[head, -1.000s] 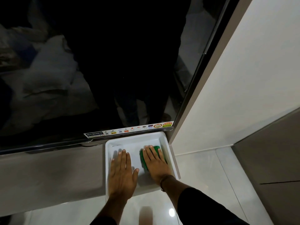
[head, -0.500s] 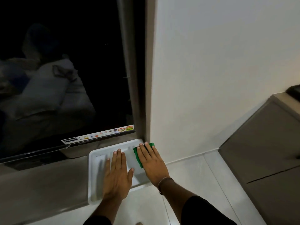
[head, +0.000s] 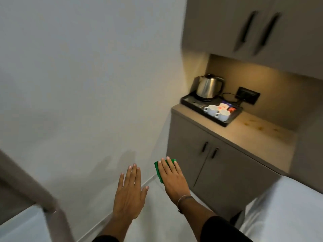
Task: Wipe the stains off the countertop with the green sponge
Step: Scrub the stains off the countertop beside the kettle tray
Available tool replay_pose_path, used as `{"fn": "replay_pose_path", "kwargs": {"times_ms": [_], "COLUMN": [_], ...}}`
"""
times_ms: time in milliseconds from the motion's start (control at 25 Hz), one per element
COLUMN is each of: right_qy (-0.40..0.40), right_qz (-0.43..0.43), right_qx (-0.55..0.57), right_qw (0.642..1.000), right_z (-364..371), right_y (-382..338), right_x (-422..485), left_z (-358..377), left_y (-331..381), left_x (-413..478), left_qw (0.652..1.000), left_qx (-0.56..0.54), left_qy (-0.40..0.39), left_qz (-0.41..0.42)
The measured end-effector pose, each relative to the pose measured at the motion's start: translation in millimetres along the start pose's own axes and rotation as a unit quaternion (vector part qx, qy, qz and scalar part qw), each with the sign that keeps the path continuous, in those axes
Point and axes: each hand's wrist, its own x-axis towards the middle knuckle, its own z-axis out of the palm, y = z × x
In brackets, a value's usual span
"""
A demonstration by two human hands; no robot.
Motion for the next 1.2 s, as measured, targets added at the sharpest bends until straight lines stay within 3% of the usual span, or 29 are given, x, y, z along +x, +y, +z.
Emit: {"fn": "replay_pose_path", "kwargs": {"times_ms": [280, 680, 920, 1200], "right_qy": [-0.01, -0.047, -0.119, -0.176], "right_qz": [0.184, 0.418, 0.479, 0.488], "right_qx": [-0.034, -0.059, -0.052, -0.013], "right_qw": [0.982, 0.906, 0.868, 0.855], "right_z": [-33, -34, -13, 10], "right_y": [195, 414, 491, 528], "right_x": [-51, -72, -46, -16], "left_z": [33, 108, 158, 201], "left_y": [157, 348, 401, 438], "left_x": [135, 346, 433, 473], "left_qw": [0.984, 0.93, 0.904, 0.894], "left_qx": [0.016, -0.011, -0.033, -0.03], "left_qy": [-0.016, -0.055, -0.093, -0.144], "left_qz": [0.179, 0.362, 0.416, 0.423]}}
